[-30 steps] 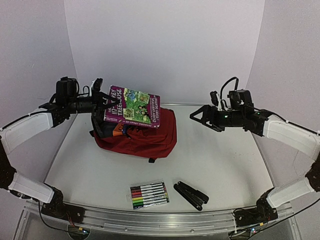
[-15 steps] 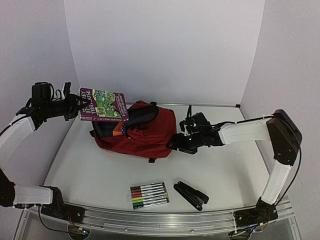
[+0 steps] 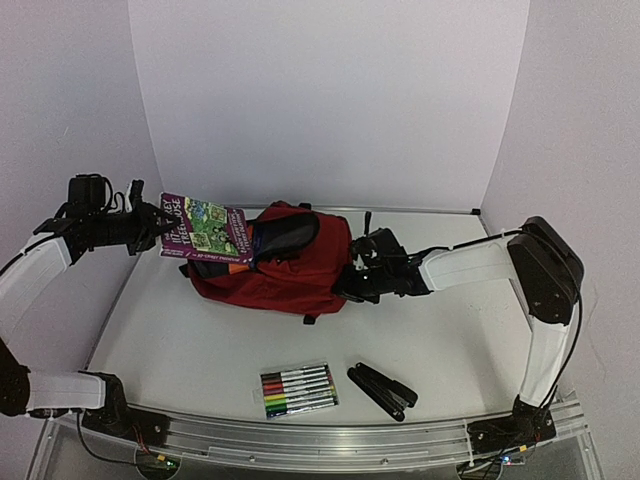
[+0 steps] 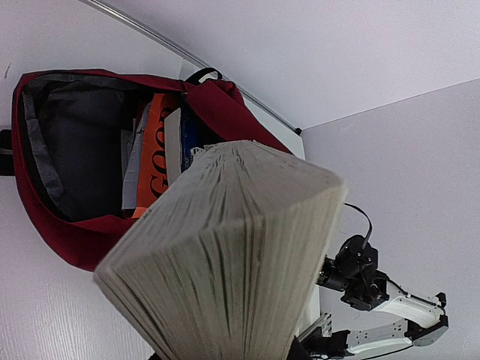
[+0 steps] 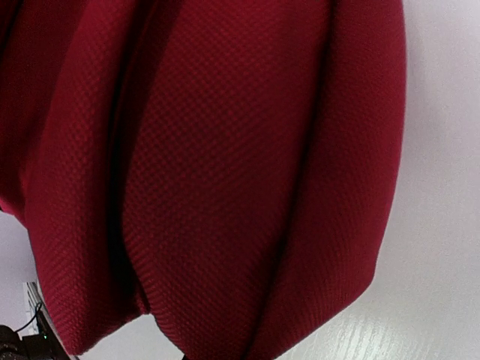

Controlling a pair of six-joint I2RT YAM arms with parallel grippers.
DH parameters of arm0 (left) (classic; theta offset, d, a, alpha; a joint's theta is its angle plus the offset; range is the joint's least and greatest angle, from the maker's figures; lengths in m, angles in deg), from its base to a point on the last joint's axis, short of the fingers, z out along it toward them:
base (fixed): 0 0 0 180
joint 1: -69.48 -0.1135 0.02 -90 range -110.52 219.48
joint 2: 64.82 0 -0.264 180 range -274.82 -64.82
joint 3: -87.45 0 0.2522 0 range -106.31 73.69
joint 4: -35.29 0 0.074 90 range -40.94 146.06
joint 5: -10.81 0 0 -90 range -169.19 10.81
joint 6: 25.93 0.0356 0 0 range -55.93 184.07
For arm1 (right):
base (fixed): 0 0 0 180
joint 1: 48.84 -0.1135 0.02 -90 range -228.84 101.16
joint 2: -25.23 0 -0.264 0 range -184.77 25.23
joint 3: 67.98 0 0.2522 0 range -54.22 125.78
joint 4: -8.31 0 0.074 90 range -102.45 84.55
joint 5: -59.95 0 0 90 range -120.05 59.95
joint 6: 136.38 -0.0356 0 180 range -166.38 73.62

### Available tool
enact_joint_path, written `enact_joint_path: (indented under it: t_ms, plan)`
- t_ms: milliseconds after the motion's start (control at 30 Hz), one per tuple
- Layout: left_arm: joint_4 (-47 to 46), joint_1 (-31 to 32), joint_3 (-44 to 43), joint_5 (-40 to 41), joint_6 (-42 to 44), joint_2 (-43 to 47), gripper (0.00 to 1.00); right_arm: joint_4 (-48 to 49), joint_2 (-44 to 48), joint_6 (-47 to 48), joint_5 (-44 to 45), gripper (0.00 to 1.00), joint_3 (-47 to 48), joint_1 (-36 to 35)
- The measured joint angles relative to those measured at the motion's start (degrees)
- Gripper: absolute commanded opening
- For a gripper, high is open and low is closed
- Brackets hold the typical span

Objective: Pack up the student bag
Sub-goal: Adjust the student bag at the center of the board.

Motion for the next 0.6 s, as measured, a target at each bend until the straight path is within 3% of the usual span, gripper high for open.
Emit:
enact_joint_path:
  t_ms: [167,333,367,400,500,600]
  plan:
    - [1.31,0.00,0.00,-0.60,1.39,0.66,0.00,0.91,1.10,0.90,0.72,0.00,-2.35,1.84]
    - [1.51,0.00,0.70,-2.02,2.44,1.30,0.00,0.76,6.58,3.24,-0.79,0.00,-9.16,8.83]
    - [1.50,0.00,1.14,-2.34,2.65,1.48,0.00,0.25,7.69,3.81,-1.08,0.04,-10.34,10.53]
    - [1.53,0.00,1.62,-2.68,2.71,1.61,0.00,-0.38,8.90,4.54,-1.26,0.13,-11.45,12.30]
    - [1.43,0.00,3.00,-3.71,2.71,1.71,0.00,-3.62,11.50,6.44,-0.92,0.55,-12.91,15.76]
    - [1.01,0.00,4.80,-4.87,2.59,1.70,0.00,-6.68,14.00,8.92,-0.45,0.75,-12.96,16.80]
